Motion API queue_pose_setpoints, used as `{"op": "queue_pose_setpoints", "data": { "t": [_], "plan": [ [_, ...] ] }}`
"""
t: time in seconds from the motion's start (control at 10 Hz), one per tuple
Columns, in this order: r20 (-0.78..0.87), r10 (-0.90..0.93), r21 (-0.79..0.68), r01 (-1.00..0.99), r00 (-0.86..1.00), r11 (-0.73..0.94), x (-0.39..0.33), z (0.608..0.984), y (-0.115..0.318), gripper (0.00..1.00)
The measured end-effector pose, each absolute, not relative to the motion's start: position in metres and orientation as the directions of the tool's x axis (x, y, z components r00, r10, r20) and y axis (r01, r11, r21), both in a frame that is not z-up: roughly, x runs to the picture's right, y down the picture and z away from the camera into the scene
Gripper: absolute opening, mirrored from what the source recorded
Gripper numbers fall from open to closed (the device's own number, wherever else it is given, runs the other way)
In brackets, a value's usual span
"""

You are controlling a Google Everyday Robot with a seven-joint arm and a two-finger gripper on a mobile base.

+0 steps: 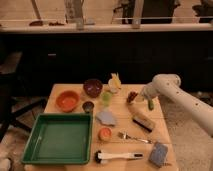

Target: Place grapes in red bowl

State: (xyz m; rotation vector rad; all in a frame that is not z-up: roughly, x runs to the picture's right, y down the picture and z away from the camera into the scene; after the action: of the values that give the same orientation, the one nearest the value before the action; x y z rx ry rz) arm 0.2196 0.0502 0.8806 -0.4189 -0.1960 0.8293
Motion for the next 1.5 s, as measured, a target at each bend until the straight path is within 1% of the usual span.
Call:
{"op": "queue_pose_setpoints", "data": {
  "t": [0.2, 0.4, 0.7, 1.1, 1.5],
  "plan": [
    [0.061, 0.752, -0.407, -0.672, 0.656, 0.619, 0.223, 0.858, 0.036, 0.00],
    [0.102, 0.748, -0.388, -0.666, 0.655, 0.637, 0.224, 0.844, 0.027, 0.00],
    [0.164, 0.717, -0.385, -0.626, 0.677, 0.679, 0.206, 0.827, 0.016, 0.00],
    [0.270, 0.630, -0.379, -0.521, 0.728, 0.765, 0.161, 0.794, -0.005, 0.00],
    [0.353, 0.540, -0.400, -0.398, 0.764, 0.825, 0.110, 0.779, -0.015, 0.00]
  ]
}}
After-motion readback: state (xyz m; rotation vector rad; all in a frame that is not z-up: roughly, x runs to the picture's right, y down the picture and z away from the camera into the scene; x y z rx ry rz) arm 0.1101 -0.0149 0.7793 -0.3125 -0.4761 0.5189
